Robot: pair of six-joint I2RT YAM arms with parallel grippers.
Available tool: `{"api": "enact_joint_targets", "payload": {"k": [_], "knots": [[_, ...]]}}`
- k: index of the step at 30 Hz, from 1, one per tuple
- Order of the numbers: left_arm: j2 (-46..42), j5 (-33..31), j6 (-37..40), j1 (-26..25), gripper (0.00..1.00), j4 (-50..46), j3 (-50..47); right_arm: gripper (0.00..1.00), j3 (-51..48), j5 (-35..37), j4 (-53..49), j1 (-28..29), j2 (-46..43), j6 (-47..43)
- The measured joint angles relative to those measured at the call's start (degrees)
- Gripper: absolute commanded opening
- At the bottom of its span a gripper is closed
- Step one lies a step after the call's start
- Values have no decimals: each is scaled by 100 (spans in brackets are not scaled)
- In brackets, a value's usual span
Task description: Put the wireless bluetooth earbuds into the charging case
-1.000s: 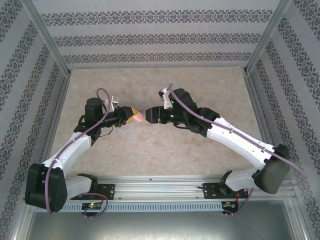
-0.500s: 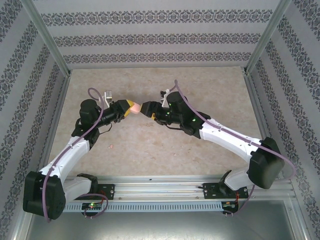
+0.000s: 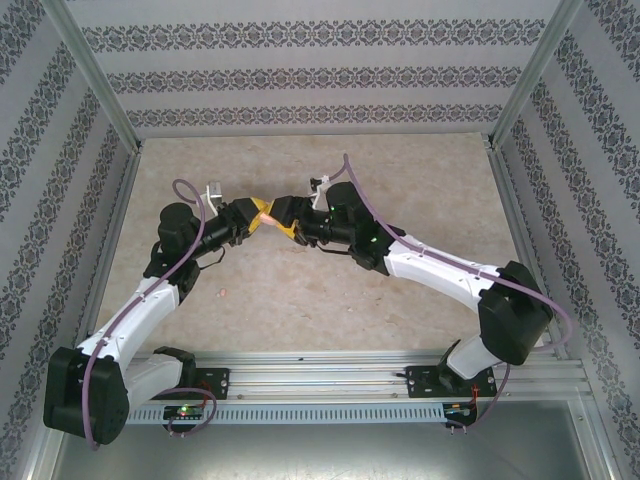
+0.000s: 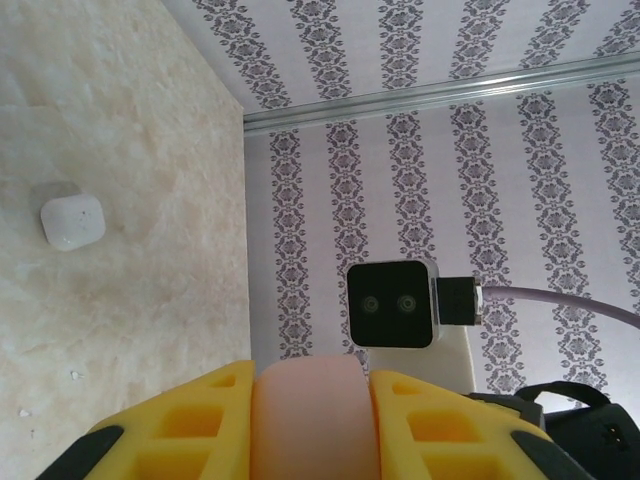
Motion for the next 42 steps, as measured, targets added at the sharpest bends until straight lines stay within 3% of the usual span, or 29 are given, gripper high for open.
{"api": "enact_joint_targets", "payload": {"k": [8,12,18,24,28,36,42], "knots": [[-15,-240,-339,7,22,409,-83,24,-37,-20,463,-13,120,455],[-24,-234,-343,7,30,511,-111,19,-103,-22,636,-13,120,509],[-24,-37,229,2,46,549,-168,17,-238,-105,804,-44,68,597],[-164,420,1646,0,61,568,-203,17,-505,-195,752,-251,-273,605],[-376,772,3084,11,71,850,-498,18,-507,-341,459,-455,-562,518],[-721,1674,5788,13,73,876,-678,19,-507,-929,-339,-658,-997,153],[-514,2096,6990,13,70,619,-468,19,-490,-1305,-970,-693,-1126,-166]]}}
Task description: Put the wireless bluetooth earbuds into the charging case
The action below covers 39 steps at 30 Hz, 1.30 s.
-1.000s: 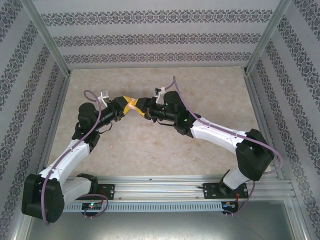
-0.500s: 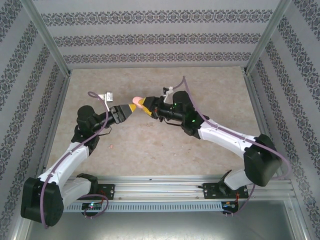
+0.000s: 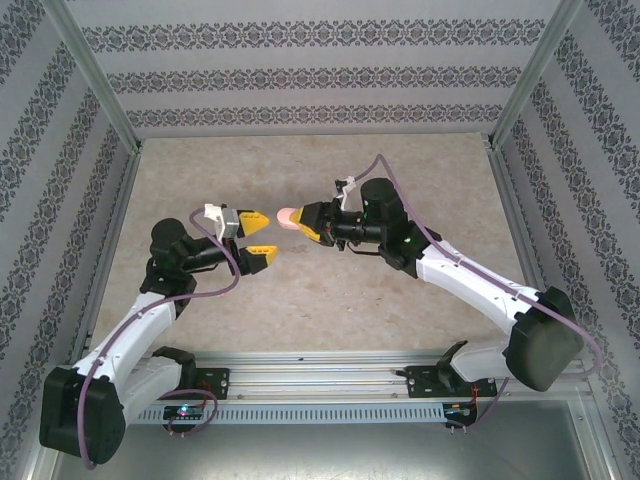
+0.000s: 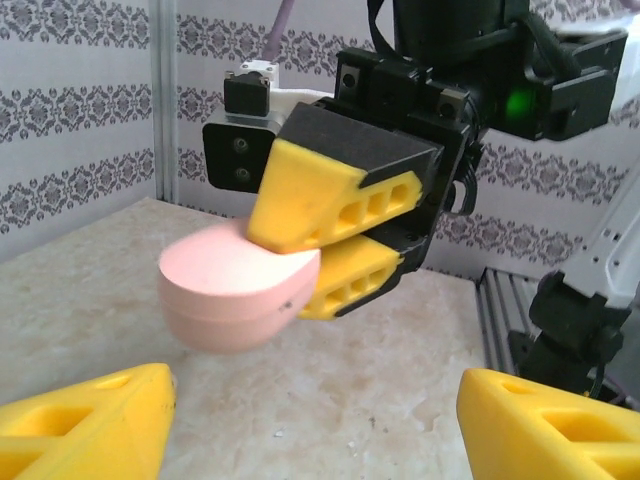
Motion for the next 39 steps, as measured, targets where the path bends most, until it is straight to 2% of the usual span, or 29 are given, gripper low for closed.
{"api": "enact_joint_targets", "payload": {"k": [7,23,39], "knots": [[487,125,214,0,66,133,96,19,24,-212,-280,2,-33,-153],[1416,546,-767,-2,55,1550,188,20,26,-422,-297,4,-20,-157],[1495,678,-796,-142,59,1576,328,20,48,-553,-256,7,168,-149]]}}
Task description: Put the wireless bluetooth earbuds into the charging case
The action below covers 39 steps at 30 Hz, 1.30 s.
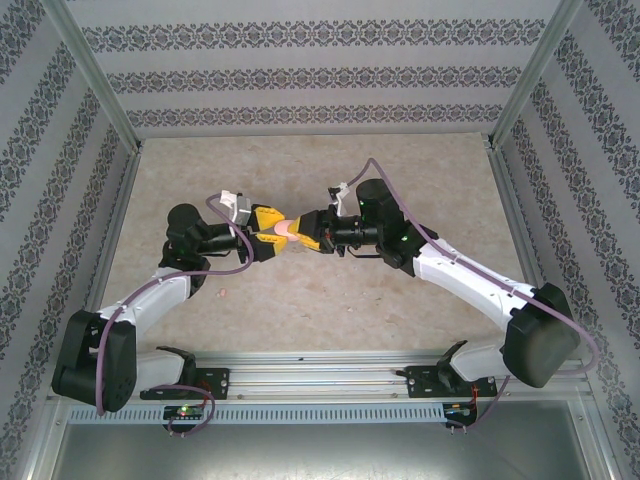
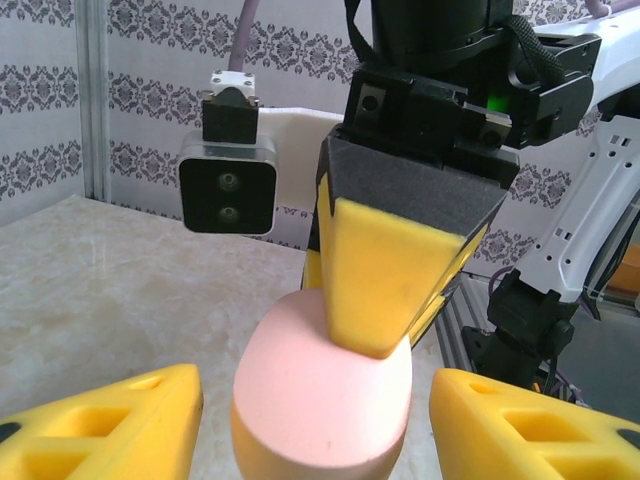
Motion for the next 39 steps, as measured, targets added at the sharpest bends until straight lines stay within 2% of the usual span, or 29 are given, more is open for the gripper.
{"api": "enact_joint_targets", "payload": {"k": [7,14,20,26,32,39], "knots": [[9,-2,94,-63,63,-61,7,20,11,-4,74,0,17,11],[9,0,162,-76,55,-79,7,20,11,-4,105,0,17,20],[9,2,164,-94,58,-83,7,20,11,-24,179,11,17,24],[9,20,164,-94,50,-85,7,20,11,-85,179,11,17,24],[9,66,164,-94,46,-94,7,20,11,-107,179,74,17,24],[15,127,188,-94,33,-133,7,20,11,-116,175,74,17,44]]}}
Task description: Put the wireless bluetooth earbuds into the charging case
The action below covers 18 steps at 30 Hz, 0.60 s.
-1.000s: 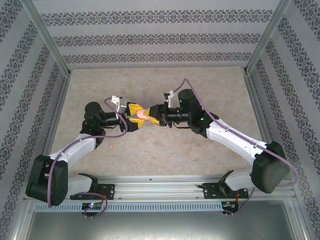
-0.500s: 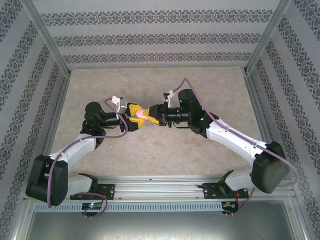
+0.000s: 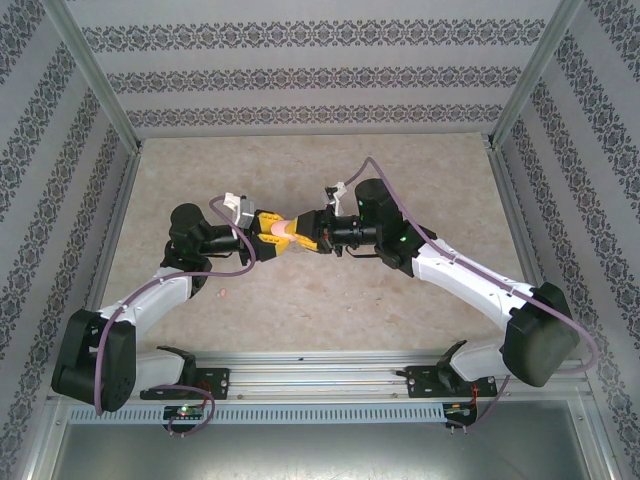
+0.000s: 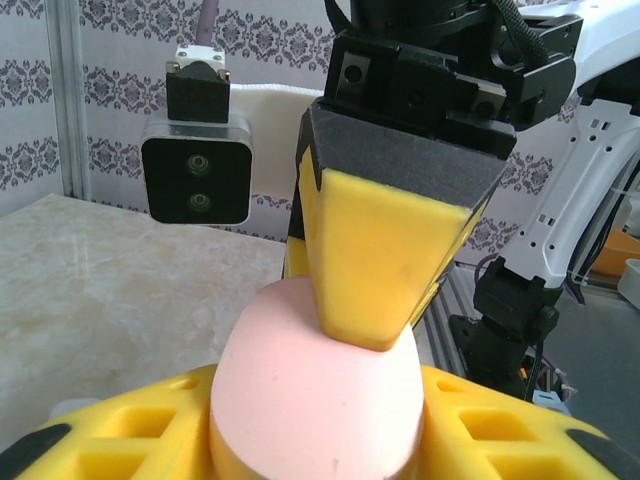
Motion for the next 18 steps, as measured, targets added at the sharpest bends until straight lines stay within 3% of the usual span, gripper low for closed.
{"api": "enact_joint_targets", "payload": {"k": [5,9,13,18], "knots": [[0,11,20,9,20,-33,0,29,0,-7,-2,-2,0,-2],[-2,31,-22,7,13,-59,7,43,9,-4,4,0,0,-111],[-24,96,-166,0,10,-114,92,54,122,-4,-20,0,-17,-485],[-195,256,-343,-2,9,-291,310,56,599,109,-789,11,-234,-1611]]}}
